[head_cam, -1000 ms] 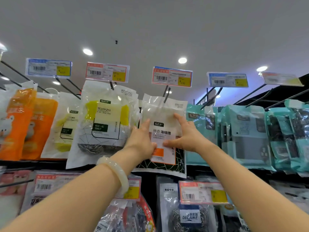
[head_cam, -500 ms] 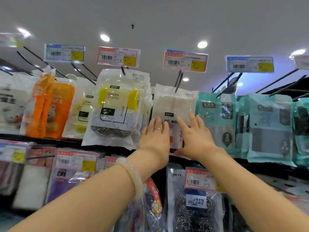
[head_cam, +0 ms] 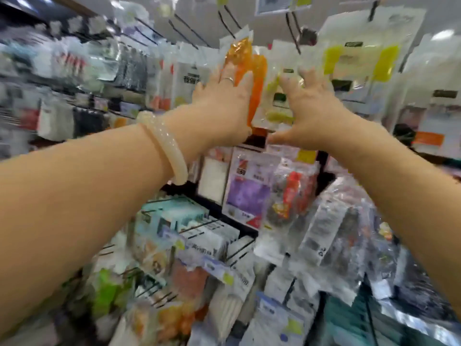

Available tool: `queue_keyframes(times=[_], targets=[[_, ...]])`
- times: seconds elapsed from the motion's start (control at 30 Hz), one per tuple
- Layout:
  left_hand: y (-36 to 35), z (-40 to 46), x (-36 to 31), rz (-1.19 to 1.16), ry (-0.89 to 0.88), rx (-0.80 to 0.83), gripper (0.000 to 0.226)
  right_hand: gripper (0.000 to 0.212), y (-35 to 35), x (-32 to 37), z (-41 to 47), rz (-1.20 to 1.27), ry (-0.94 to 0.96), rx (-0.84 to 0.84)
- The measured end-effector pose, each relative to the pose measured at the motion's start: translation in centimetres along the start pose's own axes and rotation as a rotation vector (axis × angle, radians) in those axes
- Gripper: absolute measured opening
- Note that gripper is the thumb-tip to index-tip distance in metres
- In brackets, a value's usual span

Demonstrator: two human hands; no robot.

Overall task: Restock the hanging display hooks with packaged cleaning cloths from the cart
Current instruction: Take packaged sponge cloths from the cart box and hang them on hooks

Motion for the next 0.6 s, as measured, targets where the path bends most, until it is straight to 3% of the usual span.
queue_keyframes(times=[0.37, 0.6], targets=[[-8.9, -21.7, 33.1, 0.279, 0.516, 0.561, 0.094, 0.1, -21.7, 37.3, 0.9, 0.372, 0.296, 0.474], [-15.4, -32.7, 45.5, 0.314, 0.643, 0.72, 0.088, 0.1, -33.0, 51.6, -3.4, 0.488, 0.428, 0.765]])
Point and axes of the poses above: each hand's wrist, its own z-axis towards the middle knuckle, its own y-axis out of the back of the hand, x = y × z, the point moved 1 cm from there along z, towards the middle knuckle, and after that the axes turned 7 degrees about -x, right-handed, at the moved point
